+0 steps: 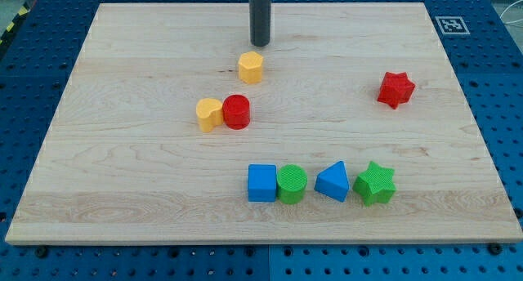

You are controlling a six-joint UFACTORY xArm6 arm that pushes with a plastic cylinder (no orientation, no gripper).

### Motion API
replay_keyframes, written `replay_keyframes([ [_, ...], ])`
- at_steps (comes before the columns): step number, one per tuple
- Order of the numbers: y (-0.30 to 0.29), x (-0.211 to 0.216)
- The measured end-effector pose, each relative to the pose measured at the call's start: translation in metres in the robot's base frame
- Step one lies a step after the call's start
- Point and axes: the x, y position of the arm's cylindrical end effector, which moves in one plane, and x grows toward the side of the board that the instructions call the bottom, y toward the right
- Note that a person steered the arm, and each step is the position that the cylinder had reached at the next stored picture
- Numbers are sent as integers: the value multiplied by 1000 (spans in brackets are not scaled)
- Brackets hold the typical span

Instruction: Move the yellow hexagon near to the red circle

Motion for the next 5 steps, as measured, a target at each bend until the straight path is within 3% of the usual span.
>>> replay_keyframes([
  [5, -15, 61],
])
